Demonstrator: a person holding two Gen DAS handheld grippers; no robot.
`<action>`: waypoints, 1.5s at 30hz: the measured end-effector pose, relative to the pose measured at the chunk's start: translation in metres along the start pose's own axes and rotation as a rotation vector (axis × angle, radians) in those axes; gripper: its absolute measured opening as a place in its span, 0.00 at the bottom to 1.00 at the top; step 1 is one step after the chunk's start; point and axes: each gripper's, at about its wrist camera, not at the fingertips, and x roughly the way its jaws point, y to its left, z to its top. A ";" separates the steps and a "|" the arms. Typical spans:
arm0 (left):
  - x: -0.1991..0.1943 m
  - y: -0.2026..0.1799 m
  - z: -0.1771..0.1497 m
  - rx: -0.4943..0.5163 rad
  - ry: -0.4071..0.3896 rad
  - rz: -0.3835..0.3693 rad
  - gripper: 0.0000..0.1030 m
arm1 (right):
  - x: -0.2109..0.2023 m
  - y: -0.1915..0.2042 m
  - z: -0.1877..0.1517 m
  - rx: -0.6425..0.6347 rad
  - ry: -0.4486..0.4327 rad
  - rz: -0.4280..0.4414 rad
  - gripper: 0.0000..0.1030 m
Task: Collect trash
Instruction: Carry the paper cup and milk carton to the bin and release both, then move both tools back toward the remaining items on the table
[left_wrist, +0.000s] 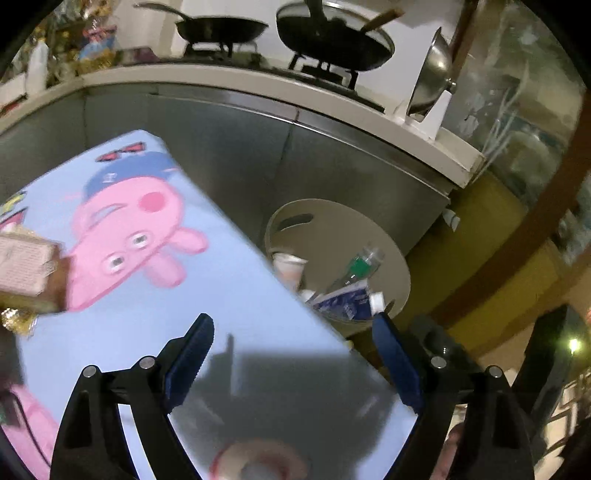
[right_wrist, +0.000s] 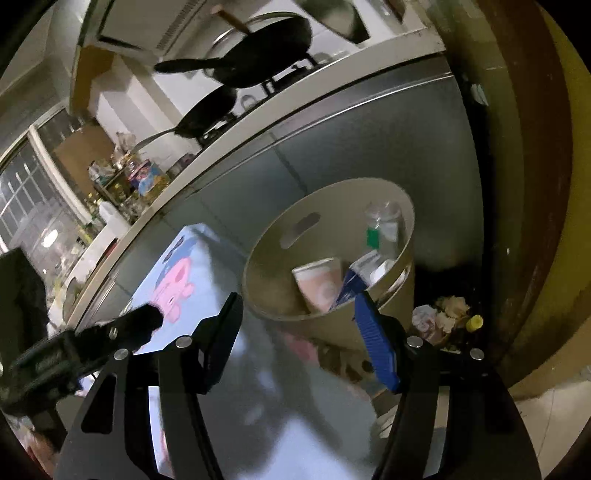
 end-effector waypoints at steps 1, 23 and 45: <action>-0.005 0.001 -0.005 0.003 -0.009 0.015 0.85 | -0.001 0.004 -0.005 -0.007 0.006 0.005 0.60; -0.139 0.041 -0.076 -0.018 -0.146 0.319 0.85 | -0.090 0.106 -0.062 -0.121 0.062 0.144 0.61; -0.198 0.136 -0.130 -0.213 -0.174 0.537 0.89 | -0.076 0.204 -0.129 -0.325 0.241 0.202 0.61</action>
